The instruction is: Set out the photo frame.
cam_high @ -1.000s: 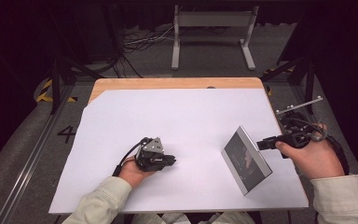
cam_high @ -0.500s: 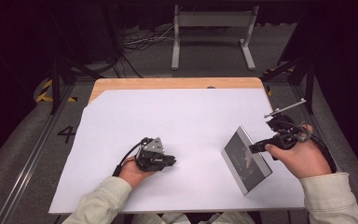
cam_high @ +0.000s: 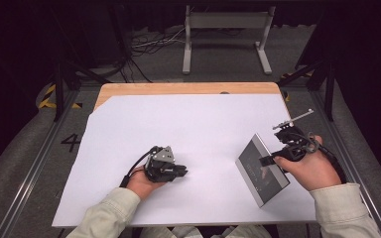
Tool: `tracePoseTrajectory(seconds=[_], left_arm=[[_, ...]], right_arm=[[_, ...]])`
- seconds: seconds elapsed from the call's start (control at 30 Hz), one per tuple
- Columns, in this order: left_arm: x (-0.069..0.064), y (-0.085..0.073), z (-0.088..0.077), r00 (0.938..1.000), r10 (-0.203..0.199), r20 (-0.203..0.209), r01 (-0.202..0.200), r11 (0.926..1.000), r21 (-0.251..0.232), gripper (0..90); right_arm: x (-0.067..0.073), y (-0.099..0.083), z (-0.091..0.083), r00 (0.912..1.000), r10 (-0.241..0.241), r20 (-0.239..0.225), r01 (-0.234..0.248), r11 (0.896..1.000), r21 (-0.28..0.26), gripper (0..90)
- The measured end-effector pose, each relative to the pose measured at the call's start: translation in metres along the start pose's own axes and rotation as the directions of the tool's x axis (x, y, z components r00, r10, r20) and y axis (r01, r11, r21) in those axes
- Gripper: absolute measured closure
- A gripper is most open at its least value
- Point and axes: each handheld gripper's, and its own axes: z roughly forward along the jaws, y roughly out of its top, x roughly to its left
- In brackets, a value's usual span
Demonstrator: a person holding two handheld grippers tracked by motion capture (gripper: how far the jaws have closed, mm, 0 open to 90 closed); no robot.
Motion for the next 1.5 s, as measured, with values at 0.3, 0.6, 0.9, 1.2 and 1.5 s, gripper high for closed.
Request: tracePoseTrajectory(seconds=[0.3,0.6,0.9,1.2,1.5], left_arm=[[0.0,0.0,0.0,1.0,0.002,-0.001,-0.002,1.0,0.001,78.8],[0.0,0.0,0.0,1.0,-0.001,-0.001,0.001,1.0,0.001,78.4],[0.0,0.0,0.0,1.0,-0.003,0.0,0.003,1.0,0.002,78.4],[0.0,0.0,0.0,1.0,-0.006,0.004,0.006,1.0,-0.001,78.4],[0.002,-0.001,-0.006,0.9998,-0.02,-0.002,0.02,0.9996,-0.02,78.4]], right_arm=[[0.0,0.001,0.011,0.9996,0.004,0.027,-0.004,1.0,0.02,63.3],[0.0,0.001,0.013,0.9989,-0.006,0.047,0.005,1.0,0.019,66.1],[0.008,0.004,0.012,0.9975,-0.043,0.056,0.041,0.999,0.033,79.7],[0.007,0.006,0.012,0.998,-0.042,0.047,0.04,0.999,0.036,82.6],[0.008,0.01,0.01,0.9949,-0.097,0.03,0.095,0.995,0.041,83.4]])
